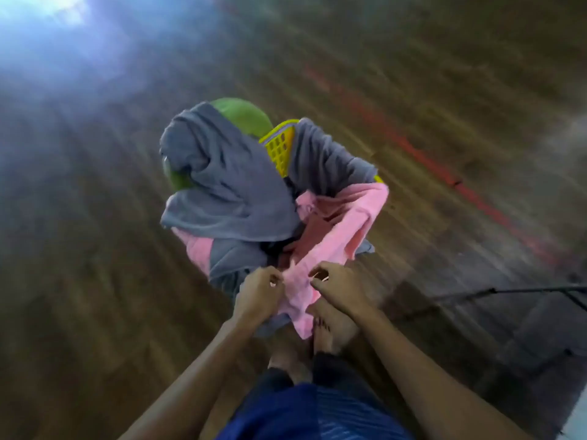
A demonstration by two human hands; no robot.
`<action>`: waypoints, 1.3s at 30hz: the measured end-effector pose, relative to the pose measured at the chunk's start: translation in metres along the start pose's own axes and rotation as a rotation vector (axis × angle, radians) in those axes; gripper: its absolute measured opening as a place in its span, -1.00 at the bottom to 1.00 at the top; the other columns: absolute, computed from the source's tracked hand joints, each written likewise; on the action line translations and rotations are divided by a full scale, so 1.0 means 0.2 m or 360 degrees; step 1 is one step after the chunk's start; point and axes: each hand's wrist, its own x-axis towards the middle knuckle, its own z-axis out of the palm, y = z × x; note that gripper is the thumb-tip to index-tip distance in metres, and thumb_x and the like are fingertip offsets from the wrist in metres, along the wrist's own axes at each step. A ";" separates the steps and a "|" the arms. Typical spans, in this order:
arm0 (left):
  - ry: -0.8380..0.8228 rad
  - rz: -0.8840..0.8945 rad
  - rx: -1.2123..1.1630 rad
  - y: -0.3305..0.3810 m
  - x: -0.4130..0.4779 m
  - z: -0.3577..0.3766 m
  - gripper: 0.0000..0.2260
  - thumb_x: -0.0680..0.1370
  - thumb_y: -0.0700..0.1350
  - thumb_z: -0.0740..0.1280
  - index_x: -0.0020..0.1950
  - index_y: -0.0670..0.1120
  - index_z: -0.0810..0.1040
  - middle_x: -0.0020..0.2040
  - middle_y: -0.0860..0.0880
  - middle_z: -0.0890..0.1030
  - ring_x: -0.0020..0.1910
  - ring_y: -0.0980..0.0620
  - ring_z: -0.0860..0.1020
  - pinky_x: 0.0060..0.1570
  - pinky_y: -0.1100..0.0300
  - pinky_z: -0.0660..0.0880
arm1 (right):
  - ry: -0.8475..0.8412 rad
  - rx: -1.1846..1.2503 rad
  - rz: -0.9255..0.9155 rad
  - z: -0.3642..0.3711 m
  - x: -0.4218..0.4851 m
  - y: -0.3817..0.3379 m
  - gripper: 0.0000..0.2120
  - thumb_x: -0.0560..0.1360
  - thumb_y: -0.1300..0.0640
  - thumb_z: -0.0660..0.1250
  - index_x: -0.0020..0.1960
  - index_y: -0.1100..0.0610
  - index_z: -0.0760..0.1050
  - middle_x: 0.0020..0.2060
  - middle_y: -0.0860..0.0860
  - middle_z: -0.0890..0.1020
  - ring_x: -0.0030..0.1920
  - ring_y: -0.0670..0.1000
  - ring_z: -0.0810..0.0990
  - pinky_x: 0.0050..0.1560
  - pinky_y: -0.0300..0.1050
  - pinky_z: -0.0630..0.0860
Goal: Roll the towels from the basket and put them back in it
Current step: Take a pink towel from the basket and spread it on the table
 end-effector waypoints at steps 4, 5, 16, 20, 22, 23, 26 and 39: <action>0.0333 -0.0190 -0.0108 -0.10 -0.05 0.03 -0.90 0.49 -0.17 0.35 -0.07 -0.11 0.65 -0.10 -0.08 0.64 -0.13 -0.08 0.58 -0.16 0.14 0.43 | -0.0057 -0.0099 -0.0133 0.06 0.11 0.00 -0.77 0.49 0.25 0.29 0.12 0.19 0.61 0.01 0.12 0.67 0.00 0.11 0.61 0.08 -0.09 0.51; 0.0384 -0.0245 -0.0131 -0.12 -0.05 0.04 -0.90 0.49 -0.19 0.35 -0.04 -0.12 0.64 -0.08 -0.10 0.61 -0.12 -0.09 0.57 -0.16 0.14 0.42 | -0.0088 -0.0092 -0.0151 0.08 0.13 0.00 -0.75 0.48 0.28 0.29 0.13 0.21 0.60 0.02 0.14 0.67 0.02 0.12 0.61 0.08 -0.11 0.50; 0.0253 -0.0203 0.0138 -0.32 0.01 0.11 -0.70 0.53 -0.17 0.32 0.27 -0.15 0.51 0.14 -0.16 0.49 0.14 -0.19 0.42 0.13 -0.09 0.46 | 0.0045 -0.0206 -0.0094 0.31 0.22 0.02 -0.71 0.45 0.22 0.40 0.15 0.18 0.50 0.09 0.11 0.44 -0.01 0.11 0.53 0.08 0.01 0.50; 0.0178 -0.0003 0.0197 -0.41 0.04 0.08 -0.70 0.50 -0.16 0.37 0.22 -0.13 0.51 0.10 -0.15 0.49 0.11 -0.19 0.43 0.11 -0.07 0.46 | 0.0152 -0.0242 -0.0125 0.44 0.18 -0.03 -0.85 0.46 0.21 0.38 0.03 0.20 0.56 -0.01 0.13 0.54 -0.04 0.10 0.52 -0.05 -0.16 0.37; 0.0135 0.0116 0.0220 -0.44 0.05 0.06 -0.71 0.50 -0.15 0.37 0.21 -0.13 0.51 0.09 -0.15 0.50 0.09 -0.19 0.44 0.10 -0.05 0.46 | 0.0178 -0.0213 -0.0043 0.51 0.18 -0.05 -0.88 0.48 0.16 0.38 -0.03 0.19 0.57 -0.04 0.11 0.57 -0.06 0.09 0.53 -0.08 -0.16 0.36; 0.0114 0.0163 0.0229 -0.45 0.06 0.05 -0.72 0.51 -0.15 0.37 0.21 -0.13 0.51 0.09 -0.15 0.50 0.08 -0.18 0.44 0.09 -0.05 0.46 | 0.0212 -0.0197 0.0003 0.55 0.19 -0.05 -0.88 0.48 0.13 0.38 -0.05 0.18 0.56 -0.06 0.10 0.58 -0.07 0.10 0.54 -0.08 -0.11 0.40; 0.0040 0.0296 0.0249 -0.49 0.08 0.02 -0.73 0.51 -0.14 0.37 0.19 -0.14 0.51 0.08 -0.15 0.52 0.07 -0.19 0.46 0.05 -0.06 0.47 | 0.0373 -0.0163 0.0151 0.61 0.19 -0.09 -0.86 0.48 0.08 0.38 -0.08 0.16 0.54 -0.08 0.09 0.58 -0.10 0.11 0.56 -0.10 0.00 0.47; -0.0041 0.0566 0.0263 -0.46 0.17 -0.05 -0.77 0.56 -0.18 0.28 0.20 -0.16 0.55 0.12 -0.16 0.54 0.12 -0.18 0.45 0.10 -0.07 0.42 | 0.0561 0.0340 0.0442 0.61 0.14 -0.11 -0.94 0.37 0.21 0.41 -0.16 0.16 0.59 -0.25 0.07 0.66 -0.19 0.08 0.59 -0.22 -0.13 0.44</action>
